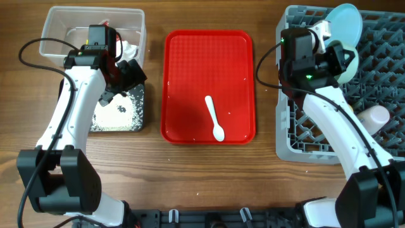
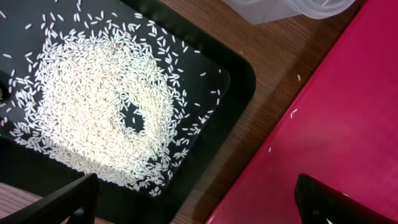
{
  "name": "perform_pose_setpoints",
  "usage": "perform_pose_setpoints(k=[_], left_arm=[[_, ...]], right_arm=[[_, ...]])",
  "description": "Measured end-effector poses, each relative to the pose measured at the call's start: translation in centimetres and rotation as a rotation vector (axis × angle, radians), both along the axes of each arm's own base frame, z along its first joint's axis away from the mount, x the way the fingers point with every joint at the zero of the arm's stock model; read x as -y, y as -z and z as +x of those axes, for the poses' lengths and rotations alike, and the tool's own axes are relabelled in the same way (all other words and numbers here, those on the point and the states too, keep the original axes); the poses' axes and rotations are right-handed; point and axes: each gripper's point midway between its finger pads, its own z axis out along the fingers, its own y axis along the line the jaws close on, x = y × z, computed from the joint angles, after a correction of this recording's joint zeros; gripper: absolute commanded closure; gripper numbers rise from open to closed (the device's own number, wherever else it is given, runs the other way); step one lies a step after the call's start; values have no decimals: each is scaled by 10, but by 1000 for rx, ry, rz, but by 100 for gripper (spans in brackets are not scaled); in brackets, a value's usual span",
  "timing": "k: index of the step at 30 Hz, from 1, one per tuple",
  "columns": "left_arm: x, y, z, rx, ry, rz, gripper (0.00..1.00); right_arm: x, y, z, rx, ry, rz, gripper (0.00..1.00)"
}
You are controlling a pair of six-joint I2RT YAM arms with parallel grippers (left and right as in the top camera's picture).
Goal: Sort waste into correct bins and load items into the dishwasher rack
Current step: 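Grasp the green bowl and place it in the dish rack with the right gripper, then grasp the white spoon on the red tray with the right gripper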
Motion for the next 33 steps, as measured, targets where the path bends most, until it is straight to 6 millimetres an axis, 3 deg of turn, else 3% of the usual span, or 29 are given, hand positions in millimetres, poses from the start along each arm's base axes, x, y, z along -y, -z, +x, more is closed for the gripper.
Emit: perform_pose_setpoints(k=[8,15,17,22,24,29,33], left_arm=[[0,0,0,0,0,0,0],[0,0,0,0,0,0,0],[0,0,0,0,0,0,0],[0,0,0,0,0,0,0],[0,0,0,0,0,0,0],[0,0,0,0,0,0,0],[0,0,0,0,0,0,0]], right_arm=[[-5,61,17,-254,-31,-55,96],[-8,65,17,-269,-39,-55,92],[-22,68,19,-273,-78,-50,80],[-64,81,26,-299,-218,0,21],[-69,83,25,-312,-232,-2,10],[-73,77,24,-301,-226,-32,1],[-99,80,27,-278,-296,-4,0]])
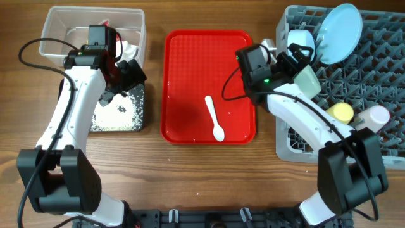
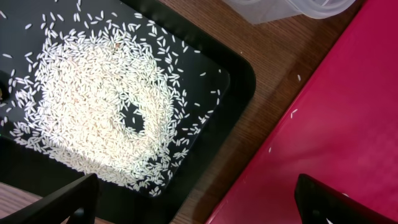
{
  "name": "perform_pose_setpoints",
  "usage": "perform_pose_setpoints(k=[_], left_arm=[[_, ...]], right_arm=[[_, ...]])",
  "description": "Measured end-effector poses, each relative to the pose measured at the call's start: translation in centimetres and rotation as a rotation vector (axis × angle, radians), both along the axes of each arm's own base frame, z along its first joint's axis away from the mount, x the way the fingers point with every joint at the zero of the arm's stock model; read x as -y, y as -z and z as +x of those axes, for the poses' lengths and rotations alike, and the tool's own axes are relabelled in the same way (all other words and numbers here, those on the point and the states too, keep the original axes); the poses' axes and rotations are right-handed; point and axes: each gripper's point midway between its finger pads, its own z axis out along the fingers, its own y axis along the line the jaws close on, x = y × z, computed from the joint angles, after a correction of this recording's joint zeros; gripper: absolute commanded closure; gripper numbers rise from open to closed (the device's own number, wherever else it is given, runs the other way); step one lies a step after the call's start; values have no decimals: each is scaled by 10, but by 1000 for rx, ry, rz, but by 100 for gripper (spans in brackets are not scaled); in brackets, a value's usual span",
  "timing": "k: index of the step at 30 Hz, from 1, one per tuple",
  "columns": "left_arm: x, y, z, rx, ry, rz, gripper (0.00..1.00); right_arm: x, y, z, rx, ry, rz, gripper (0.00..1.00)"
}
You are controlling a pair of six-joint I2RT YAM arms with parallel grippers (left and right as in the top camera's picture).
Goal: Sort waste into correct bins and load items into the dishwasher rack
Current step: 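Grasp the white spoon on the red tray with the right gripper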
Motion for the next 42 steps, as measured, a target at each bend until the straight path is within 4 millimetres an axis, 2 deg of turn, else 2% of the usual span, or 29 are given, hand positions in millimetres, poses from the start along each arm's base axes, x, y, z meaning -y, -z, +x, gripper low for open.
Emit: perform_pose_setpoints(k=[2,6,10,12,13,14,15,16,19,21,23,25,26,28,31,32,34,38,42], left_arm=[[0,0,0,0,0,0,0],[0,0,0,0,0,0,0],[0,0,0,0,0,0,0],[0,0,0,0,0,0,0],[0,0,0,0,0,0,0],[0,0,0,0,0,0,0],[0,0,0,0,0,0,0],[0,0,0,0,0,0,0],[0,0,0,0,0,0,0],[0,0,0,0,0,0,0],[0,0,0,0,0,0,0],[0,0,0,0,0,0,0],[0,0,0,0,0,0,0],[0,0,0,0,0,0,0],[0,0,0,0,0,0,0],[0,0,0,0,0,0,0],[0,0,0,0,0,0,0],[0,0,0,0,0,0,0],[0,0,0,0,0,0,0]], right_arm=[[-9,3,1,37,-9,59,0],[-24,25,-1,61,-11,245,0],[-39,30,-1,123,-1,355,0],[-64,27,-1,134,-51,428,7],[-79,25,-2,122,-85,487,14],[-107,24,-8,76,-155,635,19],[-139,30,-19,-20,-223,808,20],[-157,37,-29,-92,-249,919,21],[-193,68,-65,-317,-235,1145,25],[-198,98,-88,-455,-171,1190,31],[-205,117,-98,-534,-136,1221,32],[-208,132,-103,-581,-111,1230,39],[-209,150,-110,-633,-77,1228,41],[-212,166,-116,-682,-43,1233,42],[-220,166,-118,-702,-26,1274,50],[-222,166,-119,-709,-15,1288,61],[-226,167,-119,-716,-9,1307,75],[-230,170,-117,-715,-3,1327,95],[-233,170,-118,-725,-7,1340,96]])
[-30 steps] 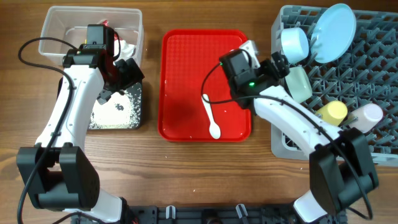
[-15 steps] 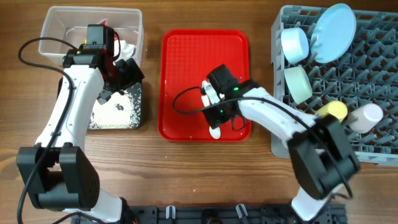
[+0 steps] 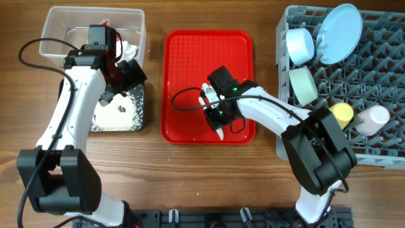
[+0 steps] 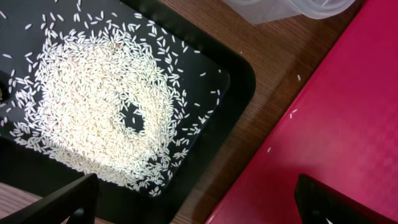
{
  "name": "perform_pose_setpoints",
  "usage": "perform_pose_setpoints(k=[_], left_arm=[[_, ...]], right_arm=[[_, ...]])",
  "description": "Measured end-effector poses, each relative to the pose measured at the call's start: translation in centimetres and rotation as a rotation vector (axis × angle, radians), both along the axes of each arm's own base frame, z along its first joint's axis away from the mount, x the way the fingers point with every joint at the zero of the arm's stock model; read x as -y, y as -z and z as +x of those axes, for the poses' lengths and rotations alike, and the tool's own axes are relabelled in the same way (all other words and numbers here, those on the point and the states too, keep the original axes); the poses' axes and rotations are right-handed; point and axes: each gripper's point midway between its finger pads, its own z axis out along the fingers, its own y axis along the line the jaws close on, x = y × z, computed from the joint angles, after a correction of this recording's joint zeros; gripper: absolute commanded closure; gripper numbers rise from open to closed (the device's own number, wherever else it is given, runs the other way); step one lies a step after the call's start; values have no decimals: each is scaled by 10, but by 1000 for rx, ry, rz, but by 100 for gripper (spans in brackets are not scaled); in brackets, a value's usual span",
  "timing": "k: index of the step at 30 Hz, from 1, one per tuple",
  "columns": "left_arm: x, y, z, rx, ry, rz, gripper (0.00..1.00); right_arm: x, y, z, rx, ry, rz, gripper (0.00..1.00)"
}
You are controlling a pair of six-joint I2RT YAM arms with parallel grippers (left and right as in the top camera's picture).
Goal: Sort waste into correct bins and load items into the dishwasher rack
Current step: 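Grasp the white spoon on the red tray with the right gripper, then drop the white spoon into the dish rack with the right gripper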
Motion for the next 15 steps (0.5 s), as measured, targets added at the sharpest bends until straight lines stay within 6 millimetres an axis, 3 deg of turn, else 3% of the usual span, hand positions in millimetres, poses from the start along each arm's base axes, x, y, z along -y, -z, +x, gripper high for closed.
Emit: perform_pose_setpoints(k=[6,8,9,10,11,12,14,15], left_arm=[[0,0,0,0,0,0,0],[0,0,0,0,0,0,0],[0,0,0,0,0,0,0],[0,0,0,0,0,0,0],[0,0,0,0,0,0,0],[0,0,0,0,0,0,0],[0,0,0,0,0,0,0],[0,0,0,0,0,0,0]], right_arm=[[9,-6,5,-7,30,8,96],[24,-36,27,67,92,51,96],[44,-76,50,170,161,99,96],[73,-129,74,303,252,155,96],[108,-171,88,414,343,185,96],[141,-201,95,493,434,201,96],[221,-238,100,594,671,199,96],[251,-243,99,606,770,190,96]])
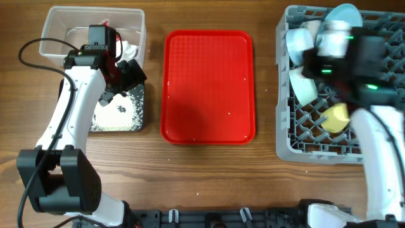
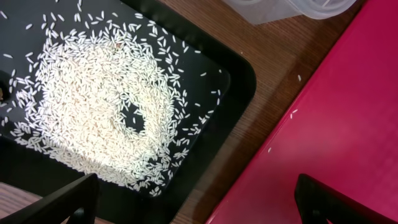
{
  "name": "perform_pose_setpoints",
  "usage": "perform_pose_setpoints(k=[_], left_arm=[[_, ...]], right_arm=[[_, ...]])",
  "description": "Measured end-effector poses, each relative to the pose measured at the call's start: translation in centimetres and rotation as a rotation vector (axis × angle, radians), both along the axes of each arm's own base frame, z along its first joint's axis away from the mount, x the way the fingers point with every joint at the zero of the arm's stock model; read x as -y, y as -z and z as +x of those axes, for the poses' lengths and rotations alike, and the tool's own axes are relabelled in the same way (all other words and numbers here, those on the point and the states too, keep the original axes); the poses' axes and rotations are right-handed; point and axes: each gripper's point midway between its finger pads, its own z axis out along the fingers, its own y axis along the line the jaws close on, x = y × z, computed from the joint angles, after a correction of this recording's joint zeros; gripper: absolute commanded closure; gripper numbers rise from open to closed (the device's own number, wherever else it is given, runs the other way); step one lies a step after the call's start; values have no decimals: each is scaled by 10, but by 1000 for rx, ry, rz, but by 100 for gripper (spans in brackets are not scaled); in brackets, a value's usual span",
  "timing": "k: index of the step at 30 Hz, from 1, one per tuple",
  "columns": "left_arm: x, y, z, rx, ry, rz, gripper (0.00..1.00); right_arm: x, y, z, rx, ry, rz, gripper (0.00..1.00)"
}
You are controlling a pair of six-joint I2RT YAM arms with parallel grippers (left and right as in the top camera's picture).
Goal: Sort waste into correct bins and load items into the dishwasher rack
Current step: 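Drop the white spoon into the dish rack with the right gripper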
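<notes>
The red tray holds only a few rice grains; the white spoon is not in sight. My right gripper is blurred over the far left part of the grey dishwasher rack, by the blue cup and green cup. Its fingers and anything in them cannot be made out. My left gripper hangs open between the black rice tray and the red tray. In the left wrist view the left gripper has nothing between its fingers.
A clear bin with white scraps stands at the back left. The rack also holds a blue plate and a yellow cup. Loose rice grains lie on the wood beside the black tray.
My right gripper was down on the white spoon on the red tray; now it is over the rack and the spoon is gone from the tray. The left arm has not moved.
My right gripper was first at the rack beside the green cup and blue plate. Then it stood between rack and tray, with the spoon lying on the tray. Then it was on the spoon. Now it is back over the rack, tray bare. The left gripper stayed open throughout.
</notes>
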Motion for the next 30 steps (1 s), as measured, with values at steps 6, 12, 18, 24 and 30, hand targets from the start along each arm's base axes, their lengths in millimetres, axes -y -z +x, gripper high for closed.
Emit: perform_pose_setpoints(k=[6,12,18,24,30], left_arm=[[0,0,0,0,0,0,0],[0,0,0,0,0,0,0],[0,0,0,0,0,0,0],[0,0,0,0,0,0,0],[0,0,0,-1,0,0,0]], right_arm=[[145,43,-43,-152,827,338,96],[151,69,-71,-249,1226,573,3],[154,65,-67,-212,1277,625,0],[145,19,-54,-61,981,491,0],[59,-195,-140,631,340,10,0]])
